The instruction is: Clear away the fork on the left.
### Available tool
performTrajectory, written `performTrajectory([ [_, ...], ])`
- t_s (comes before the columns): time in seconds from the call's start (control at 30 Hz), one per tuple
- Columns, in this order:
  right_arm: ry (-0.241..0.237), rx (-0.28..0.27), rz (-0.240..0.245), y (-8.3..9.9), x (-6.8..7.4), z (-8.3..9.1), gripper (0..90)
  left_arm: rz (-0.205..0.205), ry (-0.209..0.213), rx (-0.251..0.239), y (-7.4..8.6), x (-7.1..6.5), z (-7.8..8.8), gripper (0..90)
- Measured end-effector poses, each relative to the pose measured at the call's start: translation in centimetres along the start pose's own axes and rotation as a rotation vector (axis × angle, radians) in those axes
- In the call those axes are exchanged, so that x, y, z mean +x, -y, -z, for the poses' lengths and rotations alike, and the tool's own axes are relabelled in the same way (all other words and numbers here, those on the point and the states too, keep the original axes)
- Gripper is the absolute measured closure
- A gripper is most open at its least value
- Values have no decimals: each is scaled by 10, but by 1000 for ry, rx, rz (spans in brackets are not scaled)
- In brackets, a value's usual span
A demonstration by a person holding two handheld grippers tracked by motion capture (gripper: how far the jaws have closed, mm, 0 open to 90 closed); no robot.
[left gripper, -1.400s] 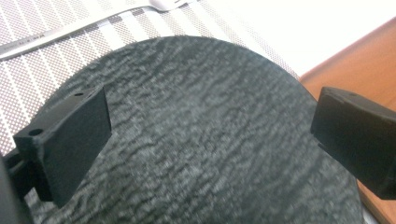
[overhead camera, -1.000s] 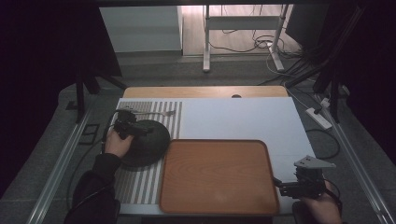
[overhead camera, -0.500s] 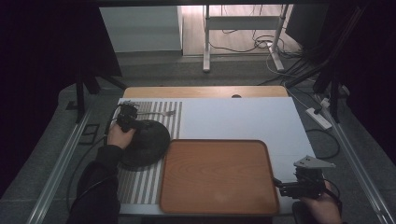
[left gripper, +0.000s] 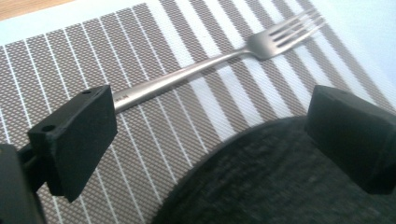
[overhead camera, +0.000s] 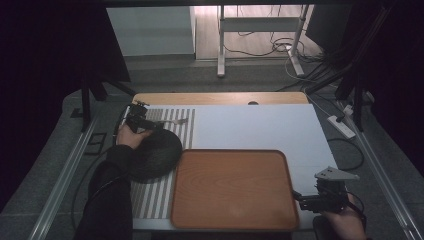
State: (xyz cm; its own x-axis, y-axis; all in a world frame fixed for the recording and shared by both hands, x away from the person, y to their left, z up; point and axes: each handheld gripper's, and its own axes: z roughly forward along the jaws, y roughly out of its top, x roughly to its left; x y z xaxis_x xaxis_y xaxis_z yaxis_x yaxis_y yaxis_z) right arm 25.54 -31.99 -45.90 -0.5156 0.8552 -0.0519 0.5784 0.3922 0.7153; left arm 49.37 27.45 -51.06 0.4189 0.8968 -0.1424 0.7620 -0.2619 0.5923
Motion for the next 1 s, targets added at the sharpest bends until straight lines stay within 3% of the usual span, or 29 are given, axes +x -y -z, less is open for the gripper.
performTrajectory([
  [0.13,0,1,1,0,0,0,0,6,-21,8,-3,5,-2,100],
  [0.23,0,1,0,0,0,0,0,26,-40,12,-6,11,-3,316],
  [0.27,0,2,-1,0,0,0,0,37,-43,8,-7,13,-4,316],
  [0.33,-1,1,-1,0,0,0,0,55,-46,20,-9,17,-6,425],
  [0.37,-4,2,-3,0,0,0,0,52,-58,30,-9,18,-7,580],
  [0.4,-4,1,-3,0,-1,0,0,34,-84,47,-11,19,-9,636],
  [0.47,-5,1,-3,0,-1,0,0,26,-99,58,-12,20,-10,842],
  [0.5,-5,0,-3,0,-1,0,0,27,-126,71,-14,23,-12,884],
  [0.87,-10,3,-2,0,-1,0,0,62,-187,96,-17,45,-27,887],
  [1.0,-10,4,-4,0,-1,0,0,76,-171,91,-16,47,-26,887],
])
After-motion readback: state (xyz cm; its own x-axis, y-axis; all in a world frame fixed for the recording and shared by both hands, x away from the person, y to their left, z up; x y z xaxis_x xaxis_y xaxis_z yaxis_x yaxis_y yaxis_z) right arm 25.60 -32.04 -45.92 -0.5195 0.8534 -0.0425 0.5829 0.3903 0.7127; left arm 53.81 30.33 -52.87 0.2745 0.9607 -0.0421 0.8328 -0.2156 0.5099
